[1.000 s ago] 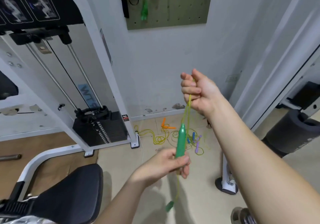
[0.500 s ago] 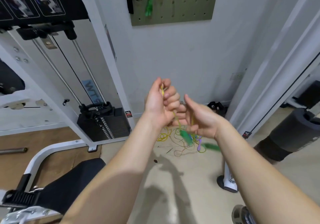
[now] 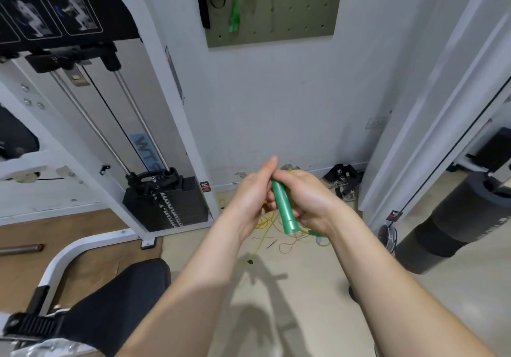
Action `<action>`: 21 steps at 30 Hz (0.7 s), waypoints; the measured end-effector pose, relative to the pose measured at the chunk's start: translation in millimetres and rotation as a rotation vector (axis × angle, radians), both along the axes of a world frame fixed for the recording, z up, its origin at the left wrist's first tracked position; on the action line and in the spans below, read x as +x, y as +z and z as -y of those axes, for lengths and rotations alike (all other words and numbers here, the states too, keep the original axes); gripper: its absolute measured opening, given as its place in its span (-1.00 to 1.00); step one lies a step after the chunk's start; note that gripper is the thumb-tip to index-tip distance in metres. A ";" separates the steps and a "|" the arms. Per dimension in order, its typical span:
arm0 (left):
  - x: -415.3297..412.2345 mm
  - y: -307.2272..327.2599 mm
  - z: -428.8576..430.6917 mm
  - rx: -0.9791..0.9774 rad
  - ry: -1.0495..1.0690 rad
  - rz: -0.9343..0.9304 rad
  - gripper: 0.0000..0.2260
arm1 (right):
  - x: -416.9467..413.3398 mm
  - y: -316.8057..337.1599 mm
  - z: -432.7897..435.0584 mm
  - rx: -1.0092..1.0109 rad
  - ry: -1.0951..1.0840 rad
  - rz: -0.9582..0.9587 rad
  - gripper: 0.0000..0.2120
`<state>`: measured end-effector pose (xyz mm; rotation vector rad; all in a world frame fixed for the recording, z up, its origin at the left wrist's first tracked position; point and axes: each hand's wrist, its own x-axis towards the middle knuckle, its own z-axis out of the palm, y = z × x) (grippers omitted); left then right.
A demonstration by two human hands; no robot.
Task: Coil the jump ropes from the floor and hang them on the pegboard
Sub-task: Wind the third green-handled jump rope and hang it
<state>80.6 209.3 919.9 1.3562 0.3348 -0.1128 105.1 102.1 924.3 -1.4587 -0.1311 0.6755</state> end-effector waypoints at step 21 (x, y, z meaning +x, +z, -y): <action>-18.6 -5.0 20.9 0.365 -0.210 0.312 -0.86 | 38.3 67.9 -8.0 0.913 -0.279 -0.392 -0.55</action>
